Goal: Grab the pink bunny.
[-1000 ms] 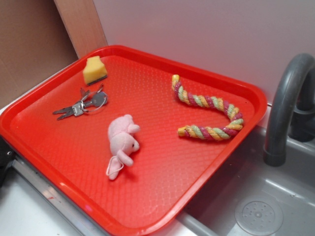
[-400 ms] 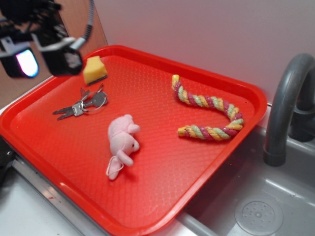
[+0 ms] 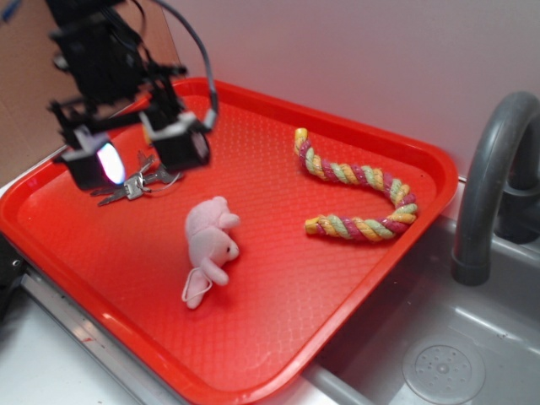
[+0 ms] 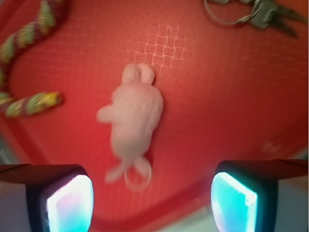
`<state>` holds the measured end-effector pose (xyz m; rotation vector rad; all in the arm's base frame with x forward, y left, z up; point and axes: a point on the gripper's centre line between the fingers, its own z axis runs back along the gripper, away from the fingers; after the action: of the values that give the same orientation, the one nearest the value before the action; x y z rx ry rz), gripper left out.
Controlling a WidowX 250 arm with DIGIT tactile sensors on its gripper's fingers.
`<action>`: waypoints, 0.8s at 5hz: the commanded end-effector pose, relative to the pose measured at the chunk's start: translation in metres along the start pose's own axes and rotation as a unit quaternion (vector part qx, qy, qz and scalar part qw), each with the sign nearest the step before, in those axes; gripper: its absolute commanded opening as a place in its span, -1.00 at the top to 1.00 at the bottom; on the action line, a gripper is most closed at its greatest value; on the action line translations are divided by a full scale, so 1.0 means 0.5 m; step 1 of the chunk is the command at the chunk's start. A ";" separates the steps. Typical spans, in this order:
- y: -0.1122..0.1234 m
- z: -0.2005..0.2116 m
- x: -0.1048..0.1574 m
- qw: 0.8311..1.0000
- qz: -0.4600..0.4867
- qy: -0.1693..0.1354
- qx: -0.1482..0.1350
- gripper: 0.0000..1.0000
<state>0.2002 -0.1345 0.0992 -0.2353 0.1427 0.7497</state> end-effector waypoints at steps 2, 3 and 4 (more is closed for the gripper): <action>-0.094 -0.090 0.050 0.997 -0.052 -0.051 0.013 -1.00; -0.093 -0.117 0.032 0.997 -0.054 -0.049 0.022 -1.00; -0.082 -0.127 0.025 0.996 -0.060 -0.057 0.039 1.00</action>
<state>0.2269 -0.1724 0.0326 -0.1009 0.0625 0.6404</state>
